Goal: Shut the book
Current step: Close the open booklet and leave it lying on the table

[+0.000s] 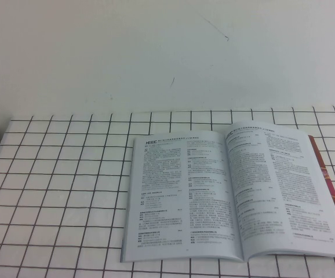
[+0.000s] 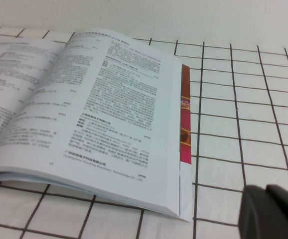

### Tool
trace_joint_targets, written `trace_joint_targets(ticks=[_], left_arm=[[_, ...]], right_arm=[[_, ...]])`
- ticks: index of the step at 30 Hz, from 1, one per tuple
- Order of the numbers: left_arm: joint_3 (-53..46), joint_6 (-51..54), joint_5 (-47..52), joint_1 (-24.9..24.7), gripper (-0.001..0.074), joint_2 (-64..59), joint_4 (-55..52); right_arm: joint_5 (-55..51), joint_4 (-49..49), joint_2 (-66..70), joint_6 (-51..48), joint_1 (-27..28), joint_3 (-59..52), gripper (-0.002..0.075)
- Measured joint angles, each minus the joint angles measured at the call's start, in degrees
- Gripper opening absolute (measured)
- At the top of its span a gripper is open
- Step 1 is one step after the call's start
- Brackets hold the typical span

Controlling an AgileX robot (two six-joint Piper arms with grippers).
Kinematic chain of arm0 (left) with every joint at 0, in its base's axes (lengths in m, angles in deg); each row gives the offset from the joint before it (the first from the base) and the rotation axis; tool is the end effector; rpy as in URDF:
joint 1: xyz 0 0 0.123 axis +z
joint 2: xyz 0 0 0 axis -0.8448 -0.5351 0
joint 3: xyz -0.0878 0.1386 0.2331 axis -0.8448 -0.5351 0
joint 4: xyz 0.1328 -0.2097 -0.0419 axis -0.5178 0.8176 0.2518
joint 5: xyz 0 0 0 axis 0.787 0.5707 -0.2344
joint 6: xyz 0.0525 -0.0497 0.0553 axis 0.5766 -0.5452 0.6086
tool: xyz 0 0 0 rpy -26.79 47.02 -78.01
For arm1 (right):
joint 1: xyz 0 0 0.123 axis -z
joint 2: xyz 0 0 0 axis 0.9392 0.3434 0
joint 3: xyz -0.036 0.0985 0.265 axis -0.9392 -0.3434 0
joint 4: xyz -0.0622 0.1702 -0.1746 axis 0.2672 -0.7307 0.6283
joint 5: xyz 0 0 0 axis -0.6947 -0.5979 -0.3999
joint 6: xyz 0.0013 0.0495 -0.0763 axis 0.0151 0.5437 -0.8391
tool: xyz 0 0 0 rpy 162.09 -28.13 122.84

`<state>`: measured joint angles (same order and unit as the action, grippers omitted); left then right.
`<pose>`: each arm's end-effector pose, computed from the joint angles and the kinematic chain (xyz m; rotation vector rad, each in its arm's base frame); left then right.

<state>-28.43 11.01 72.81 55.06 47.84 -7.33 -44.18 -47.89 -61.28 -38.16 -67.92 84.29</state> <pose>0.0531 -0.0059 0.1785 0.0535 1.8165 -0.0779 0.0527 0.0078 0.1752 -0.1198 1.8417 0.0137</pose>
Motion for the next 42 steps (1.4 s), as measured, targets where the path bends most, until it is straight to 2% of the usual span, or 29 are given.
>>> trace_joint_targets(ticks=[31,39,42], left_arm=[[0.0,0.0,-0.95,0.0,-0.0004,0.0,0.0],[-0.33,0.0,-4.19,0.0,-0.0004,0.0,0.59],[-0.33,0.0,-9.62,0.0,-0.0004,0.0,2.62]], right_arm=[[0.66,0.0,0.0,0.0,0.0,0.0,-0.0003],[8.27,0.0,0.0,0.0,0.0,-0.46,-0.0003],[14.44,0.0,0.0,0.0,0.0,-0.46,-0.0003]])
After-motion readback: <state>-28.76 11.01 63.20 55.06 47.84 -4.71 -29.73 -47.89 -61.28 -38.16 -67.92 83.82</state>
